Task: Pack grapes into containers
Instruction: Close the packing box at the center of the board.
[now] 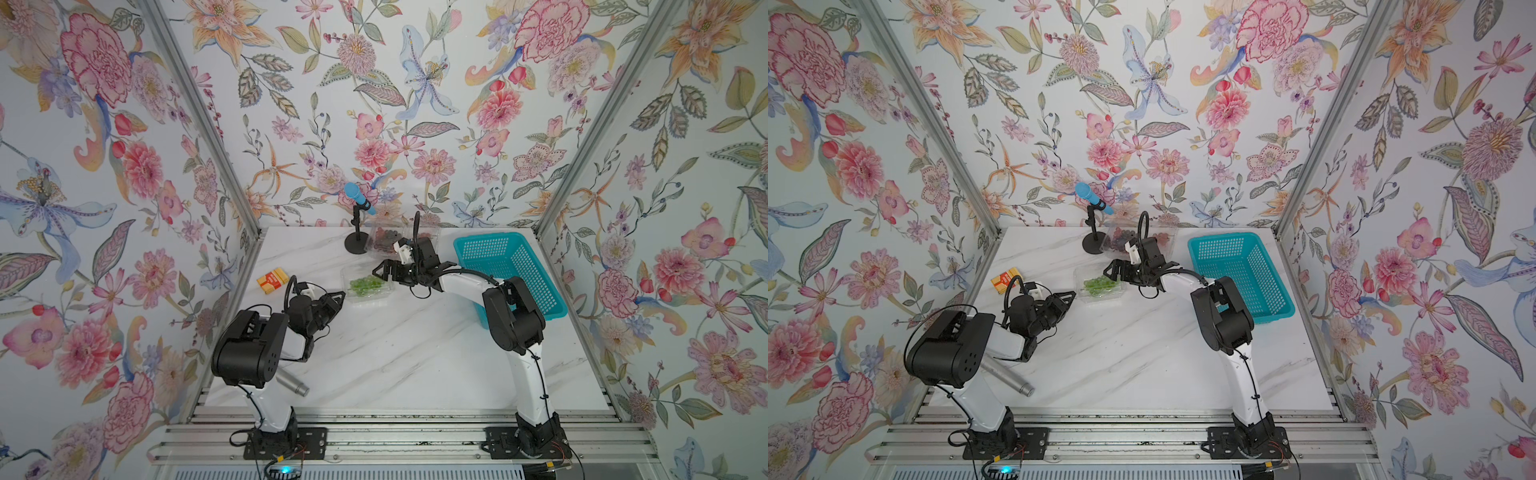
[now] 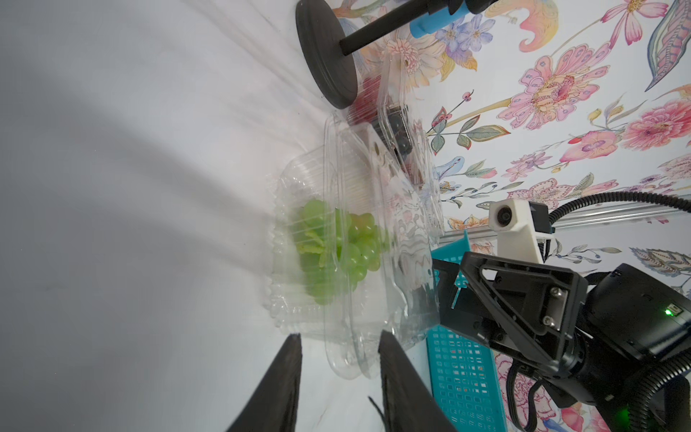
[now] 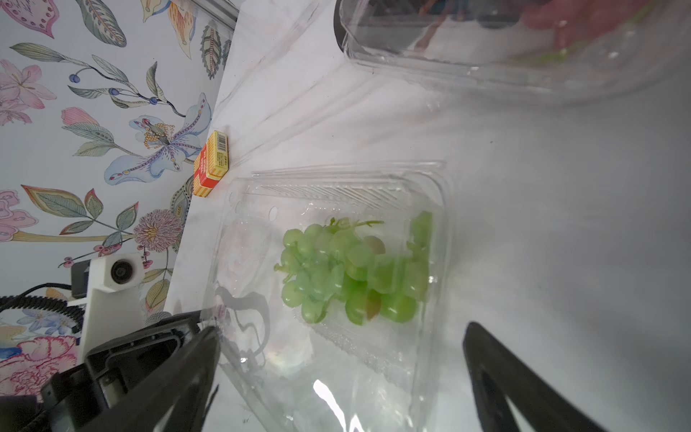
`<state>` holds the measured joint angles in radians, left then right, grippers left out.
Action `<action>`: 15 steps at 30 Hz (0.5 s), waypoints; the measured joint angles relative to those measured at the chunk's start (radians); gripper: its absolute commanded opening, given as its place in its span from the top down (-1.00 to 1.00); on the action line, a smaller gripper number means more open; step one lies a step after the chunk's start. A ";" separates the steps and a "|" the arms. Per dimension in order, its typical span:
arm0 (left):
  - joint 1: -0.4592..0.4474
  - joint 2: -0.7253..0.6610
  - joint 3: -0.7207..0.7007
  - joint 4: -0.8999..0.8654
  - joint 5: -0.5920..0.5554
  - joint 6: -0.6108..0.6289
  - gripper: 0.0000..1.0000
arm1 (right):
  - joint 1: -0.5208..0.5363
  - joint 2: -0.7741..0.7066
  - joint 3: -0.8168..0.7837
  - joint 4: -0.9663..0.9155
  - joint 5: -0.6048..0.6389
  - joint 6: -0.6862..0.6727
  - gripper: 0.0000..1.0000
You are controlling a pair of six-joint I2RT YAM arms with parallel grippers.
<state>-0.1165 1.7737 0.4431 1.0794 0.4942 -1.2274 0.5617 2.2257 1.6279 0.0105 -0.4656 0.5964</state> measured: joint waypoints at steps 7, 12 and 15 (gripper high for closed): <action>0.000 0.023 0.011 -0.001 0.000 0.000 0.31 | 0.000 0.013 0.004 -0.004 0.006 -0.006 -0.99; 0.000 0.024 0.012 0.000 0.000 0.000 0.35 | 0.001 0.017 0.006 -0.011 0.010 -0.006 -0.99; 0.000 0.032 0.015 0.000 0.000 0.000 0.38 | 0.005 0.017 0.008 -0.011 0.010 -0.006 -0.99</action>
<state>-0.1165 1.8053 0.4583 1.0798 0.4946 -1.2270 0.5667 2.2425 1.6356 -0.0006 -0.4553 0.5907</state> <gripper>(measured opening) 0.317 0.996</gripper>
